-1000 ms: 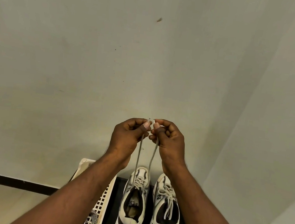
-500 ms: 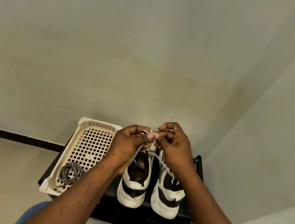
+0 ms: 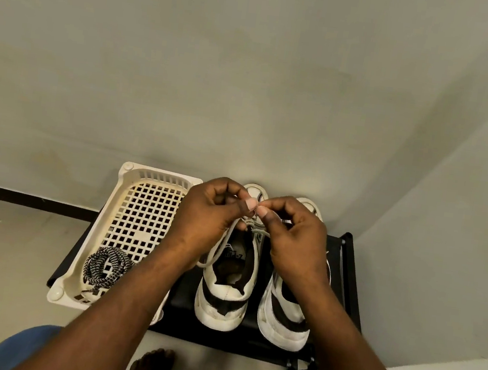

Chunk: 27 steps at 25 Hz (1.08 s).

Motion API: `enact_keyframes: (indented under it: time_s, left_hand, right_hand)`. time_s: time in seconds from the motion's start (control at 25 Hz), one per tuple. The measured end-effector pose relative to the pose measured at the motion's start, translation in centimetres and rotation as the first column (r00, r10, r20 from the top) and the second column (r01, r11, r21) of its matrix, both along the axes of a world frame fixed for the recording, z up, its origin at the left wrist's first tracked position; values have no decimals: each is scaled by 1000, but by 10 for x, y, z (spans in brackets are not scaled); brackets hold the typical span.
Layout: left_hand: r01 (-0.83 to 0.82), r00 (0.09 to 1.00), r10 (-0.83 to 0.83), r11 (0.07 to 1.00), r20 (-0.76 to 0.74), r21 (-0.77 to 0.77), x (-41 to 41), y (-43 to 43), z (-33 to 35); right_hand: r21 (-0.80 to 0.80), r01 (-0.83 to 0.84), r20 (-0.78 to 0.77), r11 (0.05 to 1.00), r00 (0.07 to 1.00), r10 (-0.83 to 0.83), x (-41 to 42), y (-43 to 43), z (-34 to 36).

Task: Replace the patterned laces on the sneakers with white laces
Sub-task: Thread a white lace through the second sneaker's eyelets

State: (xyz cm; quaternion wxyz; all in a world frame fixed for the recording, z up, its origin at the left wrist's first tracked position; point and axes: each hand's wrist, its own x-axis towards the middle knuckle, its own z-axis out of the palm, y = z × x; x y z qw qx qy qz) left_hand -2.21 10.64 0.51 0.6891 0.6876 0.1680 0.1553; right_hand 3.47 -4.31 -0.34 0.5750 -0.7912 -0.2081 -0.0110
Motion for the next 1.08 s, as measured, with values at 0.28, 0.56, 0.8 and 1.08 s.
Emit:
enact_keyframes:
  time_s: [0.28,0.56,0.8,1.08]
  left_hand:
    - [-15,999,13,999,-44,-45,3,-5,1]
    - [57,998,-62,956,-7,-289,1,2,3]
    - [53,998,-59,967,-14,-249,1,0,2]
    - [171,967,43,619,250,-766,0,36,18]
  right_hand:
    - [174,-174,-135,969,971,198,11,-8,1]
    - [237,-218,-92,947,965,245,12,-13,0]
    - [535,-37,-149,844,979,138,14,-5,3]
    - [423,43,-295,905,951,93,30,-33,12]
